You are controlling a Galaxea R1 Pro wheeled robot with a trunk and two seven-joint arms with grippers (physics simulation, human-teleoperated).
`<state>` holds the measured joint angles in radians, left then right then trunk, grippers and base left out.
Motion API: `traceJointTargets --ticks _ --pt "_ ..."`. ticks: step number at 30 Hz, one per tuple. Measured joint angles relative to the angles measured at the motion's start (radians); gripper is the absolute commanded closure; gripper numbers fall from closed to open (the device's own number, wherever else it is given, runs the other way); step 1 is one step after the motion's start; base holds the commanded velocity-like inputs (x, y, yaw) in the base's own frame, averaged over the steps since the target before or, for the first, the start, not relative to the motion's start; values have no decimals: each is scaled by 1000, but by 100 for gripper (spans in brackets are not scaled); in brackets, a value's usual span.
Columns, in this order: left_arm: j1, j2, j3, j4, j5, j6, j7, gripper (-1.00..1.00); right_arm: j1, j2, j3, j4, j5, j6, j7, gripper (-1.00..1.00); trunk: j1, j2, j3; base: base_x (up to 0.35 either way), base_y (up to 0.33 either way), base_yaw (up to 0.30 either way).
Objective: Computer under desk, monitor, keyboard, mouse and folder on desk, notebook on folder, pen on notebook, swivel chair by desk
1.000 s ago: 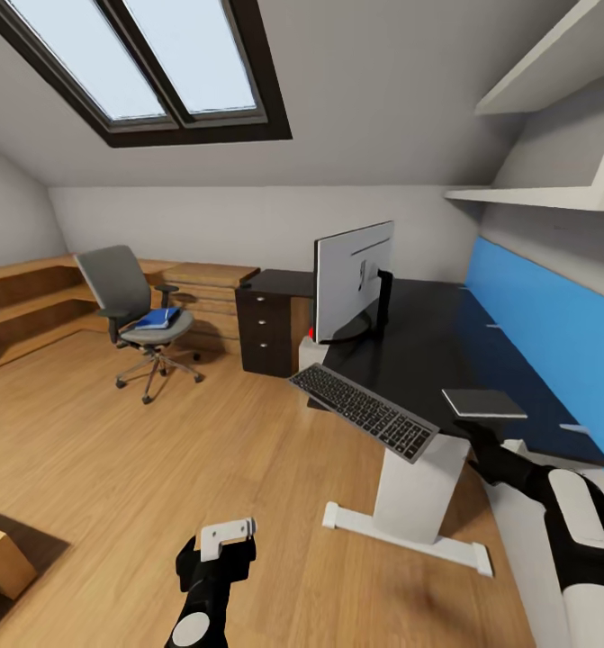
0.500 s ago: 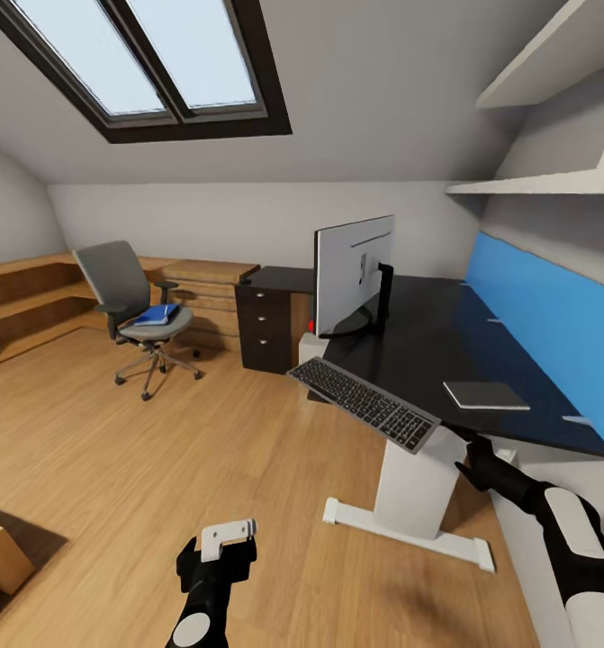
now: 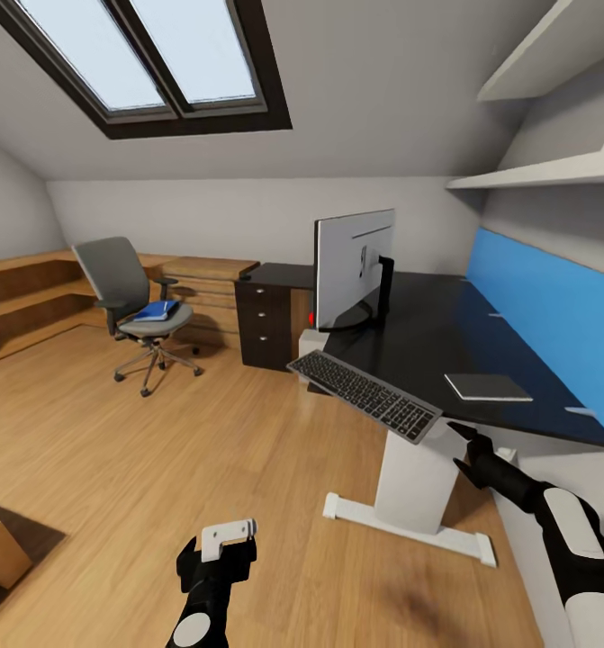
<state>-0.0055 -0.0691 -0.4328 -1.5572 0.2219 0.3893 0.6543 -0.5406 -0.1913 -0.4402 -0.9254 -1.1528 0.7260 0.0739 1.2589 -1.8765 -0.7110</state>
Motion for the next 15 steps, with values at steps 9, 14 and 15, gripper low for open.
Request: traceJointTargets --ticks 9,14,15 --pt "0 0 0 0 0 -1 0 -100 0 0 2 1 2 2 102 -100 12 -21 -9 0 0 0" --pt "0 0 0 0 0 -1 0 -100 0 -1 3 4 -2 9 121 -100 12 -21 -9 0 0 0" --pt "0 1 0 0 0 -1 0 -100 0 -1 3 4 -2 10 123 -100 12 -21 -9 0 0 0"
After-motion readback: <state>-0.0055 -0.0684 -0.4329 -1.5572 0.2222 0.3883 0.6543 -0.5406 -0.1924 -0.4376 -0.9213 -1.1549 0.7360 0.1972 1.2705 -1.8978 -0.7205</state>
